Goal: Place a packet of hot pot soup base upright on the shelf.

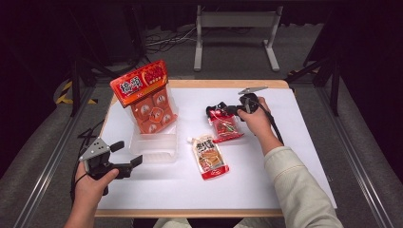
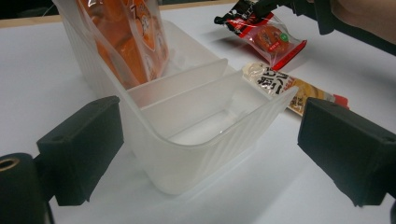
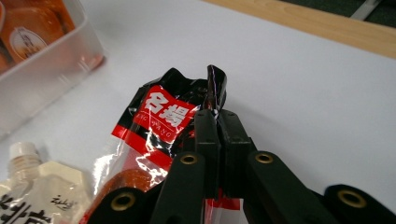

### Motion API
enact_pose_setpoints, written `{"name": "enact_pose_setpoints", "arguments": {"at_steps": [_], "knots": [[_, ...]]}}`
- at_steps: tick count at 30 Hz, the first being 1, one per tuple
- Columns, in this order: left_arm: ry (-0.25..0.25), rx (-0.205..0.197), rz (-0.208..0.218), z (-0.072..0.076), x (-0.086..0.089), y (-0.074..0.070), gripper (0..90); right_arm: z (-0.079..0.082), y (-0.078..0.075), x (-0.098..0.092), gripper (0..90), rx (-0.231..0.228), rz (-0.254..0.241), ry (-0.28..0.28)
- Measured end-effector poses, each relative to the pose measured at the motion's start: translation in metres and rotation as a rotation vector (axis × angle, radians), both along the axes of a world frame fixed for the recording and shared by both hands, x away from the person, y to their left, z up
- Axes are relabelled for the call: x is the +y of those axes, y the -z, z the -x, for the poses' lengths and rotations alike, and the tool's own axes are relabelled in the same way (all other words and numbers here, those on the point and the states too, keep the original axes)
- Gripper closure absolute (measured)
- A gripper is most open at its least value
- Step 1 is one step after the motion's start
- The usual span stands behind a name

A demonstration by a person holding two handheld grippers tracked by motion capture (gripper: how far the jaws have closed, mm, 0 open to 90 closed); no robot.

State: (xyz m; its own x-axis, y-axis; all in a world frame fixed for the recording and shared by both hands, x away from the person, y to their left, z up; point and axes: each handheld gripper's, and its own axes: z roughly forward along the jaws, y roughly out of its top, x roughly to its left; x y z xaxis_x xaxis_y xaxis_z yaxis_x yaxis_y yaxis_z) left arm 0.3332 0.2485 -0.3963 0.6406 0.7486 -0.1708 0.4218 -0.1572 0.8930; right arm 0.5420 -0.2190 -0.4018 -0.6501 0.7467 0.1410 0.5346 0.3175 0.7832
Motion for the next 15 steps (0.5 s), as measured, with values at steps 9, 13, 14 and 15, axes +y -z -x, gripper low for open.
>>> {"name": "enact_pose_setpoints", "arguments": {"at_steps": [9,13,14,15], "knots": [[0.014,-0.001,-0.016,0.0,-0.003,-0.001,7.7,0.018,-0.032,-0.006,88.9,-0.075,-0.061,-0.04],[0.015,-0.007,-0.009,0.001,-0.004,-0.002,7.9,0.025,-0.04,-0.006,89.0,-0.094,-0.074,-0.057],[0.017,-0.012,-0.013,0.001,-0.004,-0.003,7.9,0.028,-0.045,-0.006,89.1,-0.11,-0.076,-0.067],[0.018,-0.014,-0.012,0.001,-0.005,-0.003,7.9,0.03,-0.047,-0.005,89.1,-0.114,-0.08,-0.07]]}}
